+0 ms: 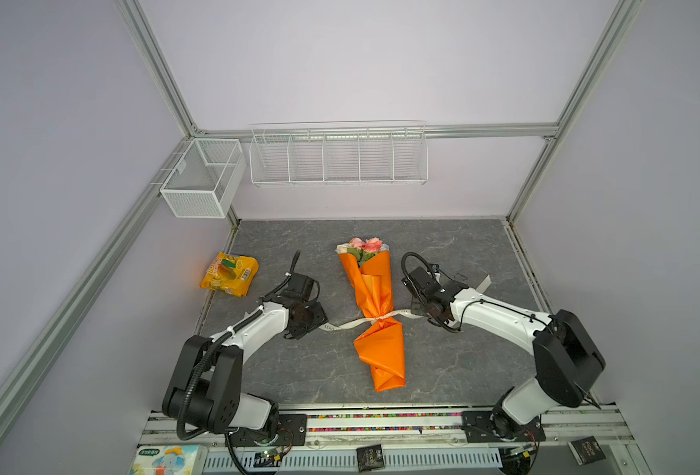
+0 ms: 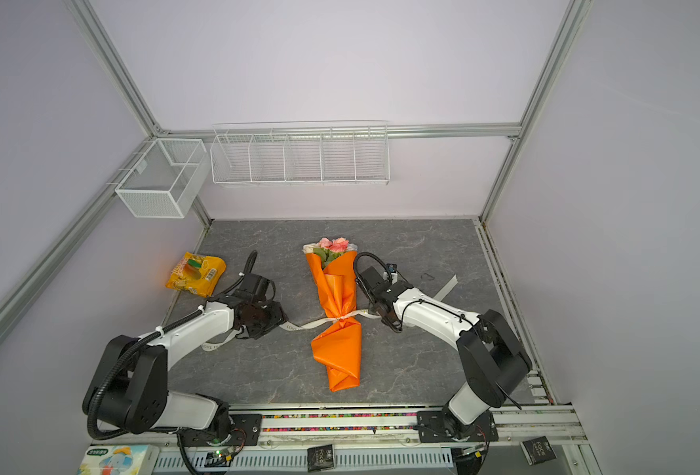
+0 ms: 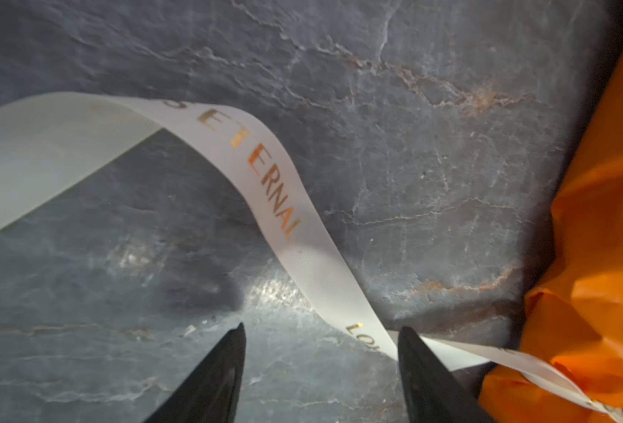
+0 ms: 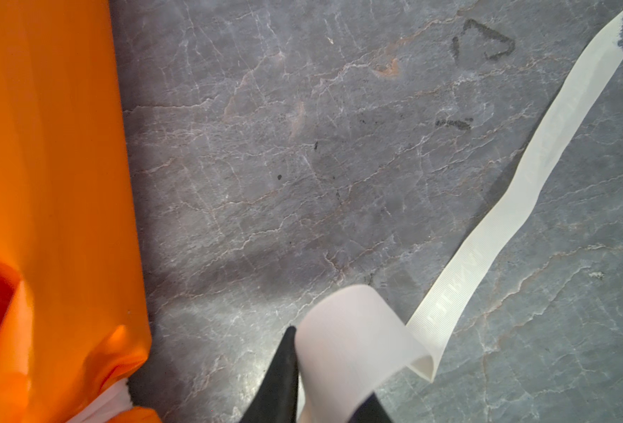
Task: Tie the bouquet of fake flowers
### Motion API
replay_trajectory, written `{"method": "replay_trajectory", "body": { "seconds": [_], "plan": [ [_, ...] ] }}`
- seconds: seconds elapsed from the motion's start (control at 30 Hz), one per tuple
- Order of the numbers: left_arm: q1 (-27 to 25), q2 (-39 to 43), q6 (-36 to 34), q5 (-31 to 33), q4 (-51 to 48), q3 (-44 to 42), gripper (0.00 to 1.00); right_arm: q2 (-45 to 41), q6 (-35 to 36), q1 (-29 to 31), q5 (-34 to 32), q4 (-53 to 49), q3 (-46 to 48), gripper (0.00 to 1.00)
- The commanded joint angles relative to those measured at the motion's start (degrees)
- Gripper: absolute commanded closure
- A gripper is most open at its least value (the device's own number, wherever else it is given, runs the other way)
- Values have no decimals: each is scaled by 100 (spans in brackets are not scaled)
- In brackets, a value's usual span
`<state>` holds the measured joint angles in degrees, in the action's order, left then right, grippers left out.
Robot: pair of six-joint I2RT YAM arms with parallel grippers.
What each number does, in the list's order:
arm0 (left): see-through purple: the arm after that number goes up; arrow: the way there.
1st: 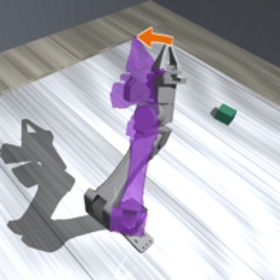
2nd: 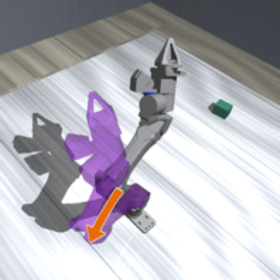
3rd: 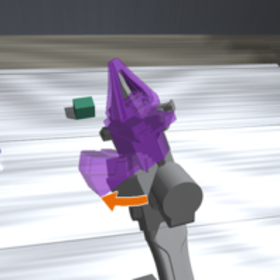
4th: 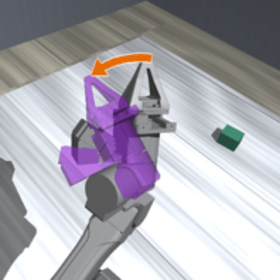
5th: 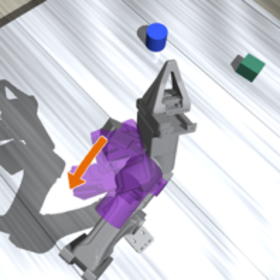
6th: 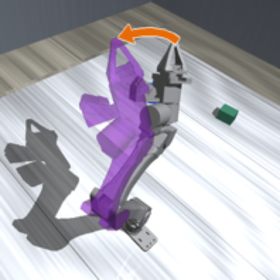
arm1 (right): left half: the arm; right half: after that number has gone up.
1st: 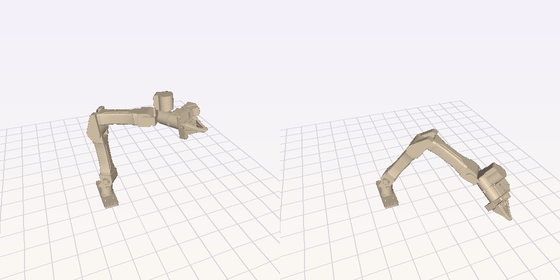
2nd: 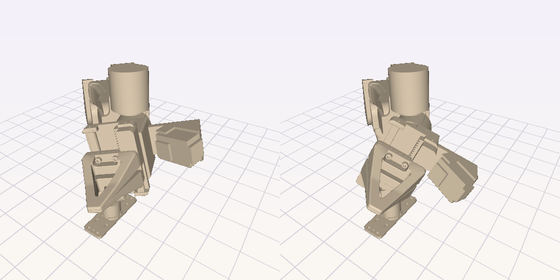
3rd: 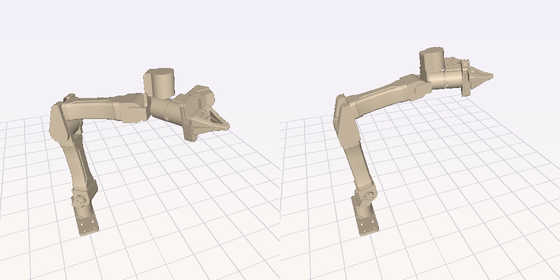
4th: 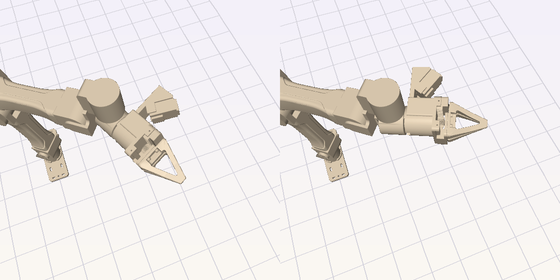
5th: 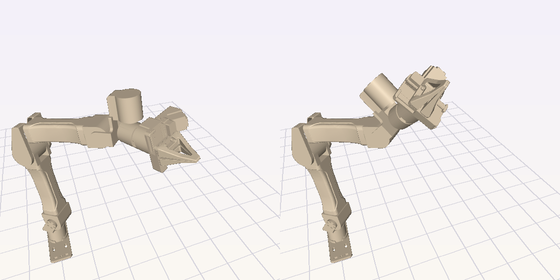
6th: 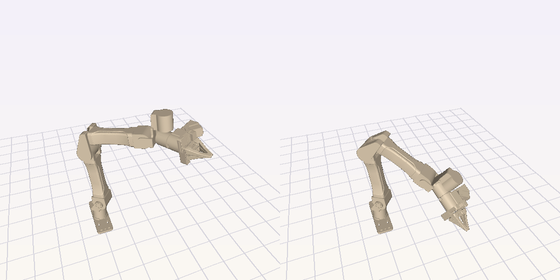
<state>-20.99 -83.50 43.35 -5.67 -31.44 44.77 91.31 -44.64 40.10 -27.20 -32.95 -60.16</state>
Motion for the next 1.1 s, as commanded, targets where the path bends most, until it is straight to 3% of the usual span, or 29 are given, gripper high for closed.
{"method": "replay_trajectory", "body": {
  "seconds": [0.0, 0.13, 0.3, 0.53, 0.63, 0.7, 0.9, 1.07],
  "plan": [
    [2, -176, 246, 559, -205, 148, 34, -104, 33, -69, 107, -101, -101, 71],
    [9, -291, 242, 919, -197, 231, 34, -279, -31, -68, 171, -99, 0, 57],
    [16, -743, 48, 940, -98, 567, 38, -613, -166, -116, 272, -110, 127, 53],
    [23, -1246, -87, 895, -73, 857, 68, -1002, -186, -123, 444, -228, 65, 52],
    [25, -1186, -86, 753, -23, 840, 88, -1115, -16, -121, 589, -181, -27, 53],
    [21, -1075, -101, 491, 49, 850, 100, -1165, 290, -112, 972, 36, -74, 53],
    [0, -308, 17, -804, 354, 895, 100, -1439, 1195, -68, 2683, 1435, 149, 54],
    [5, 645, 538, -1254, 734, 715, 100, -1441, 1953, 95, 3831, 2410, 256, 52]
  ]
}}
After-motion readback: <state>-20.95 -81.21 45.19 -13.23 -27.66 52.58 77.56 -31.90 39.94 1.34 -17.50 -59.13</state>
